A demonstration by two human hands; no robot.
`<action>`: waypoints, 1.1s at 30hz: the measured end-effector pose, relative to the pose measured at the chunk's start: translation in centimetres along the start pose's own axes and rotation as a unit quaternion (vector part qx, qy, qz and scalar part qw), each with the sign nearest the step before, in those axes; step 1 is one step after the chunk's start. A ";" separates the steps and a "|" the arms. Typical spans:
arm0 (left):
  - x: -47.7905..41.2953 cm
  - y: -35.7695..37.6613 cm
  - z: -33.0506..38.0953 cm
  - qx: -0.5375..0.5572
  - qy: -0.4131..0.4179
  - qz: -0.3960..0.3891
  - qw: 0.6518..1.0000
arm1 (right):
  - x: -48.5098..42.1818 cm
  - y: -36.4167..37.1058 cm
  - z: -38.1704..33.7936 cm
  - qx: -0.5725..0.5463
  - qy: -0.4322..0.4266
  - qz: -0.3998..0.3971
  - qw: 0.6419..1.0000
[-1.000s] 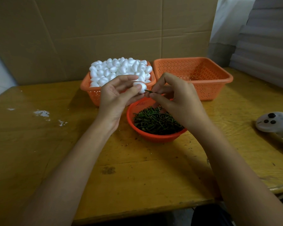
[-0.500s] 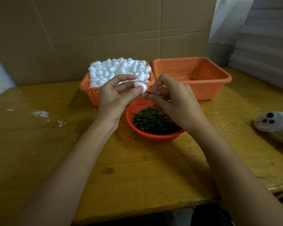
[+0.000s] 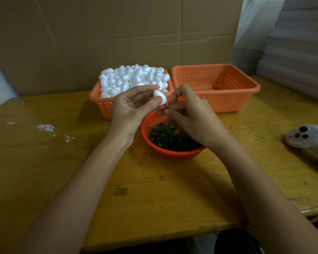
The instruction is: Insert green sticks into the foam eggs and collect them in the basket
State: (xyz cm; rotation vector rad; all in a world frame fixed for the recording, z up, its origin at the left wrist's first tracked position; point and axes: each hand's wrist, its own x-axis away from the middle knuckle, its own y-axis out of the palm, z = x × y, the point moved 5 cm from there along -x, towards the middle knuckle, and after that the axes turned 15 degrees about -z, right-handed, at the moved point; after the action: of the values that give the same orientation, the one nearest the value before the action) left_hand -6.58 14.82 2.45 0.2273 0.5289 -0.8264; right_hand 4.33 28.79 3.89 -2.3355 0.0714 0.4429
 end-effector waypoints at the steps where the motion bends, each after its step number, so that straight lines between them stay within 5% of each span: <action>1: 0.0 0.0 0.0 -0.001 0.000 -0.001 1.000 | 0.0 0.0 0.1 -0.001 0.004 -0.002 1.000; 33: 0.0 0.5 0.0 0.036 0.001 -0.028 0.999 | 0.1 0.5 -0.5 -0.010 0.013 0.000 1.000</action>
State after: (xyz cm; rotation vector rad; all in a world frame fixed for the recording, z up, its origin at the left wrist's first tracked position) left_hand -6.21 15.11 2.43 0.2798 0.5102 -0.9014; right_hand 4.50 28.09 3.84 -2.3620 0.0812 0.4147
